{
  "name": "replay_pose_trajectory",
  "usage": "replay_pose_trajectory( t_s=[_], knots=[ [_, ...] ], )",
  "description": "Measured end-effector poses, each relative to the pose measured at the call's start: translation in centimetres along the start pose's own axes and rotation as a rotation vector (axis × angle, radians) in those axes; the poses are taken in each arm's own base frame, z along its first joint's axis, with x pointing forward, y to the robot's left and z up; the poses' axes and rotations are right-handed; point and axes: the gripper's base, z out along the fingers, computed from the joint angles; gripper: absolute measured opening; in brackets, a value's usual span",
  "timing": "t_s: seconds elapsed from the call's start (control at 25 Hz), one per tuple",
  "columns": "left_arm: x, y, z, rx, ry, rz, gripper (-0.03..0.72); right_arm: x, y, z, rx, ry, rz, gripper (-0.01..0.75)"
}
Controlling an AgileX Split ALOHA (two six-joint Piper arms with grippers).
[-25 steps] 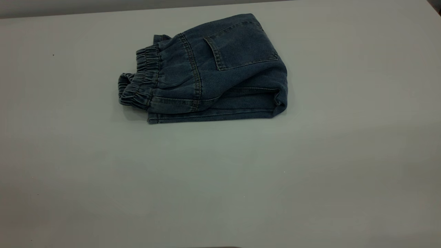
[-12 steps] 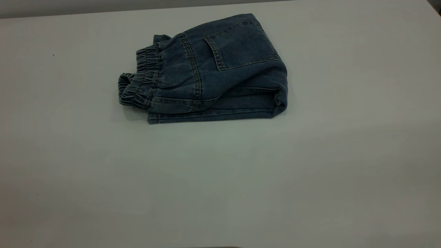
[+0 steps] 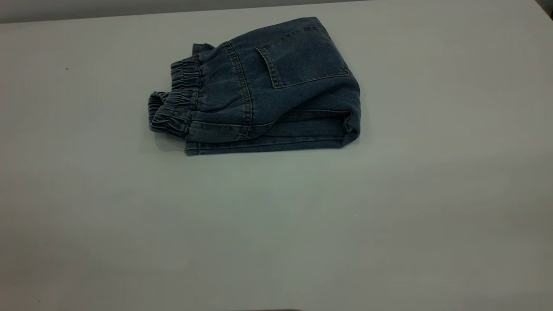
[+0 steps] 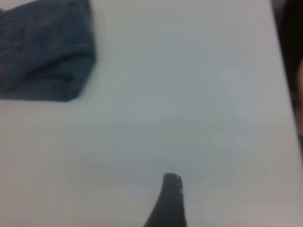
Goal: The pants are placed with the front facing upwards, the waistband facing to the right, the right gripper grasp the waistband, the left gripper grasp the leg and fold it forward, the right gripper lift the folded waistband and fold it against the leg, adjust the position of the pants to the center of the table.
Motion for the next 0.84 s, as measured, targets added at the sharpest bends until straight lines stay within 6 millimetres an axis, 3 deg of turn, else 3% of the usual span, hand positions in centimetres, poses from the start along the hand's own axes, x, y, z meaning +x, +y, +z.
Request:
replay_pose_trajectory(
  t_s=[0.2,0.84],
  knots=[
    [0.0,0.0,0.0,0.0,0.0,0.0,0.587,0.02,-1.11,-0.07,0.122,-0.004,0.097,0.587],
    [0.0,0.0,0.0,0.0,0.0,0.0,0.587,0.01,-1.17,-0.08,0.129,-0.006,0.114,0.57]
  ],
)
